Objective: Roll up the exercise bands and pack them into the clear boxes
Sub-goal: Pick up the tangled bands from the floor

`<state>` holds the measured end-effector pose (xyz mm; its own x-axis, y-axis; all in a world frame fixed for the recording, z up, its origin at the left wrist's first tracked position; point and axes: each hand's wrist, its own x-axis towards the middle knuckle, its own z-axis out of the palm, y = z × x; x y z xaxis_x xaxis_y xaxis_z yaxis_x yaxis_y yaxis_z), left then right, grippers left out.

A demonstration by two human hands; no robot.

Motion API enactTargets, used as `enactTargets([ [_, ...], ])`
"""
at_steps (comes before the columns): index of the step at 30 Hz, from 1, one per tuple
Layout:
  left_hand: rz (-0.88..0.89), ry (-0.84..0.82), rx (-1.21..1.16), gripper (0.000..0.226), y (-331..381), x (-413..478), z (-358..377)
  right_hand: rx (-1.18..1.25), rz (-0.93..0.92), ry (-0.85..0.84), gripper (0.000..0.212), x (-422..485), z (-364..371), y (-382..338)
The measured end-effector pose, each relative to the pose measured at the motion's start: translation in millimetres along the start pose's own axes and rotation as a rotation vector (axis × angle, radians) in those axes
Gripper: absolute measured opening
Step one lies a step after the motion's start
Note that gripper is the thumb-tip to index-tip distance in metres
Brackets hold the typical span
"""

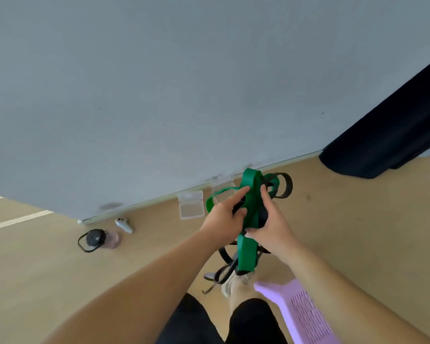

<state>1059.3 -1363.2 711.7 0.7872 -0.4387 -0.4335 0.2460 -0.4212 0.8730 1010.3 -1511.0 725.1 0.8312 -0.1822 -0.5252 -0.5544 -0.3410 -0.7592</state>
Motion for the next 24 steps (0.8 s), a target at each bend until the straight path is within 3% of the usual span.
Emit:
enactTargets([
  [7,-0.202,0.131,-0.037,0.057,-14.3,91.1,43.4,-0.04,0.086,-0.204,0.12,110.9,-37.6,38.6],
  [16,-0.356,0.191,0.024,0.06,-46.9,141.0,76.7,-0.176,0.213,-0.425,0.12,164.0,-50.0,76.1],
  [24,-0.455,0.174,0.054,0.061,-156.8,197.3,107.7,-0.343,0.263,-0.579,0.109,249.5,-14.3,167.4],
])
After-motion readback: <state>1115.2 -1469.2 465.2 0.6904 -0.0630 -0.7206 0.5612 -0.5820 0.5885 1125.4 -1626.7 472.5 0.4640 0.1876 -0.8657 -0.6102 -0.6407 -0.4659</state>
